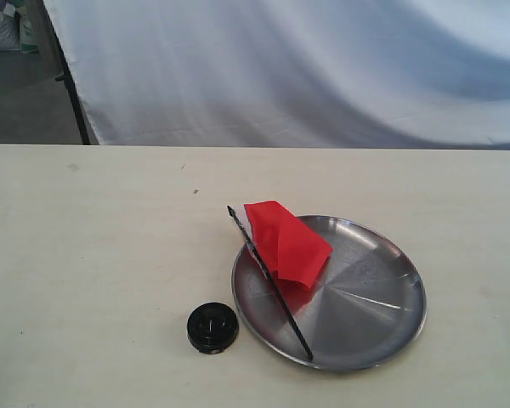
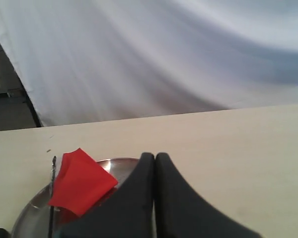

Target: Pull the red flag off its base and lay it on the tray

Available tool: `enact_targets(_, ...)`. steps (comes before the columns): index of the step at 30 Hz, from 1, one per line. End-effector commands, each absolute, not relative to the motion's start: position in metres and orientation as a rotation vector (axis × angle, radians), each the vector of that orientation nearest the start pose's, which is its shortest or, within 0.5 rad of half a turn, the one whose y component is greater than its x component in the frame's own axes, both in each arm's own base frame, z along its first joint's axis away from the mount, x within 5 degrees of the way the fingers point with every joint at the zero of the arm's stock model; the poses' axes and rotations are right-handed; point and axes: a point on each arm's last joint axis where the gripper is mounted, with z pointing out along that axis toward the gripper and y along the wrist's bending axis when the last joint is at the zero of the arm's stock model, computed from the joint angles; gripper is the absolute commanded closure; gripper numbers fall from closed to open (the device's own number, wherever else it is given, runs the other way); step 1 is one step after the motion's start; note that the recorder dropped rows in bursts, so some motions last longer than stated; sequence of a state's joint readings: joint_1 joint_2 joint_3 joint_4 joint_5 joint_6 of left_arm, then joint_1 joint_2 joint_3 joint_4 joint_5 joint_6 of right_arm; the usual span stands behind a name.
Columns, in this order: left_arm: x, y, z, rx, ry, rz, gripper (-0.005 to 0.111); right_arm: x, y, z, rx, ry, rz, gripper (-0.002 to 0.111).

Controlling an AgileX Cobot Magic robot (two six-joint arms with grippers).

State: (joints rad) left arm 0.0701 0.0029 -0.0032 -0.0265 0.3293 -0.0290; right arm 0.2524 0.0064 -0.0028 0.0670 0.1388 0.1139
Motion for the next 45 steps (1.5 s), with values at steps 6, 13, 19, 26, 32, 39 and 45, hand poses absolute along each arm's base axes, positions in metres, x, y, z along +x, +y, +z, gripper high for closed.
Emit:
enact_targets(6, 0.054, 0.003, 0.184, -0.111, 1.804, 0.0, 0.107, 0.054, 0.015, 0.209, 0.289, 1.542, 0.655, 0.109)
enact_targets(13, 0.054, 0.003, 0.184, -0.111, 1.804, 0.0, 0.107, 0.055, 0.012, 0.212, 0.413, 1.482, 0.743, 0.109)
enact_targets(19, 0.054, 0.003, 0.184, -0.111, 1.804, 0.0, 0.107, 0.055, 0.012, 0.213, 0.429, 1.475, 0.763, 0.109)
enact_targets(26, 0.054, 0.003, 0.184, -0.111, 1.804, 0.0, 0.107, 0.054, 0.016, 0.209, 0.086, 1.548, 0.469, 0.109)
enact_targets(32, 0.054, 0.003, 0.184, -0.111, 1.804, 0.0, 0.107, 0.054, 0.015, 0.195, -0.119, 1.689, 0.227, 0.109)
enact_targets(39, 0.054, 0.003, 0.184, -0.111, 1.804, 0.0, 0.107, 0.055, 0.003, 0.191, 0.026, 1.731, 0.164, 0.109)
enact_targets(45, 0.054, 0.003, 0.184, -0.111, 1.804, 0.0, 0.107, 0.054, 0.002, 0.183, 0.001, 1.816, 0.112, 0.109)
